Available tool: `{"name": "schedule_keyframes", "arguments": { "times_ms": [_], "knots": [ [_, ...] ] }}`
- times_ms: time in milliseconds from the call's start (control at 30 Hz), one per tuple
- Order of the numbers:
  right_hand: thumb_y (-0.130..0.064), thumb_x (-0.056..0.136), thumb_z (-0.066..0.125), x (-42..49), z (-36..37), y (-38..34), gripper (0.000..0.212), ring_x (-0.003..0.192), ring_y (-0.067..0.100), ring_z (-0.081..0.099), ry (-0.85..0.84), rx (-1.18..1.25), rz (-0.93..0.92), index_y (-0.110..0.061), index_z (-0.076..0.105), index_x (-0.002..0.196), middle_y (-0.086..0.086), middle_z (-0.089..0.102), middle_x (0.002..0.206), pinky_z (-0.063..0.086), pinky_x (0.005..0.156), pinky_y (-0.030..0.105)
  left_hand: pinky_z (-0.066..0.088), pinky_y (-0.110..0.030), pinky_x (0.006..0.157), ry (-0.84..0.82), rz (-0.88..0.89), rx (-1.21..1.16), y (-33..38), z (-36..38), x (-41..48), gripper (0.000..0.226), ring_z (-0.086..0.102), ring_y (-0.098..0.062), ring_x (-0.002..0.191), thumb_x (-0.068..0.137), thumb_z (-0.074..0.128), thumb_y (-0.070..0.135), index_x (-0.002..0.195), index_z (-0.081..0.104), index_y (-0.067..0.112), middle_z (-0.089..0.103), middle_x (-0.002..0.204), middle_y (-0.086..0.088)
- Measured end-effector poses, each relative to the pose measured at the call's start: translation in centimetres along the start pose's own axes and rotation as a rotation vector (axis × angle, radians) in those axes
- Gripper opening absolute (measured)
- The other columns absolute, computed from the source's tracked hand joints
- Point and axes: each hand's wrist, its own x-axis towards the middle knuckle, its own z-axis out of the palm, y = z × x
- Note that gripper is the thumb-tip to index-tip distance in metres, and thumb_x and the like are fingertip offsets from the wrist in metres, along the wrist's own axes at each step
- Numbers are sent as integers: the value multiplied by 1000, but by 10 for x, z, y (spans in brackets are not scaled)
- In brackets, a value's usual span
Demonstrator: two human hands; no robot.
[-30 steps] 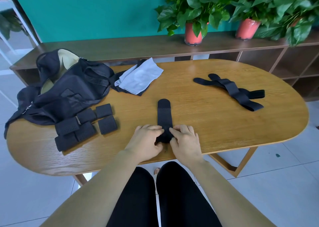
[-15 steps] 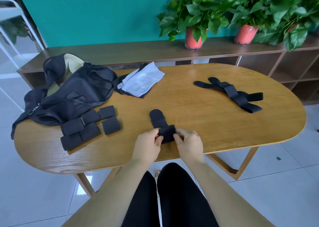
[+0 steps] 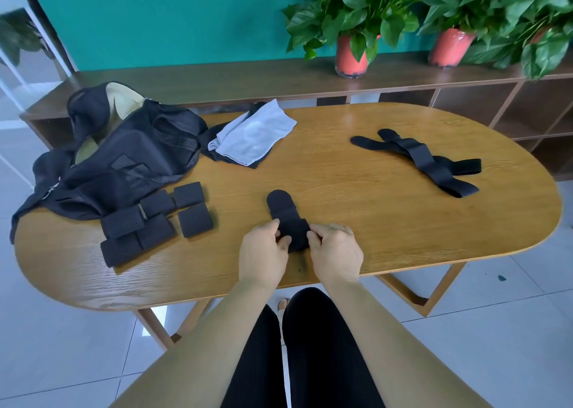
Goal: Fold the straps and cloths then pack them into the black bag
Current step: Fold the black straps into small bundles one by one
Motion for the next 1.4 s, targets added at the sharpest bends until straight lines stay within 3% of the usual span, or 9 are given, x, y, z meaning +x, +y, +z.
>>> {"name": "schedule_keyframes", "arguments": {
  "times_ms": [400, 567, 667, 800, 867, 967, 1200, 1300, 1400],
  "knots": [
    [-28, 96, 50, 6, 1, 0, 22, 96, 19, 49, -69, -83, 8, -21, 71, 97, 2, 61, 95, 34, 61, 26, 46, -25, 83, -27, 63, 101, -4, 1, 2, 35, 60, -21, 100, 92, 61, 20, 127, 61, 15, 58, 119, -7],
    [-30, 96, 48, 7, -3, -3, 23, 97, 20, 50, -101, -109, -4, -24, 70, 99, 1, 63, 97, 34, 62, 26, 30, -31, 87, -52, 326, 473, -2, -5, 0, 37, 42, -19, 122, 95, 50, 19, 130, 58, 27, 50, 135, 7],
    [-30, 93, 50, 9, -2, -1, 20, 95, 21, 52, -115, -70, 11, -25, 69, 98, 0, 61, 95, 35, 63, 26, 22, -30, 99, -141, 373, 524, -3, -9, -2, 43, 34, -14, 131, 94, 44, 29, 137, 51, 27, 43, 145, 11],
    [-20, 85, 57, 6, -10, 10, 39, 117, 12, 41, -204, 91, -129, -24, 61, 124, -7, 54, 122, 40, 87, 25, 14, -30, 108, -264, 400, 439, -13, -23, 0, 52, 34, -11, 133, 86, 55, 37, 137, 51, 28, 42, 146, 13],
    [-11, 79, 58, 0, -16, 14, 52, 123, 7, 33, -260, 131, -276, -21, 58, 129, -11, 52, 130, 34, 103, 26, 17, -28, 105, -276, 419, 389, -19, -30, 1, 49, 38, -10, 131, 84, 57, 33, 133, 55, 28, 48, 142, 13],
    [-5, 76, 59, -8, -14, 20, 54, 124, 6, 33, -284, 117, -396, -17, 58, 129, -11, 56, 130, 32, 107, 31, 22, -23, 94, -275, 380, 273, -25, -37, -1, 47, 46, -6, 123, 82, 48, 37, 126, 62, 28, 58, 131, 13],
    [-24, 90, 62, -4, -6, 6, 31, 103, 9, 50, -192, 226, -204, -27, 64, 121, -13, 45, 96, 38, 83, 20, 50, -25, 88, -224, 186, -5, -28, -36, -5, 37, 63, -11, 99, 92, 55, 18, 129, 59, 24, 68, 111, 5],
    [-29, 91, 59, 3, 4, -4, 19, 96, 13, 52, -148, 190, -113, -22, 67, 107, -6, 51, 91, 38, 71, 23, 50, -26, 69, -121, 120, -37, -28, -29, 3, 15, 62, -12, 77, 92, 56, 12, 98, 67, 21, 68, 83, 5],
    [-29, 92, 58, 9, 10, -12, 15, 95, 19, 52, -81, 168, -86, -16, 66, 94, -14, 41, 69, 43, 67, 28, 37, -25, 55, -37, 64, -11, -26, -23, 11, 17, 49, -13, 58, 90, 57, 9, 73, 57, 12, 56, 63, 3]
  ]
}}
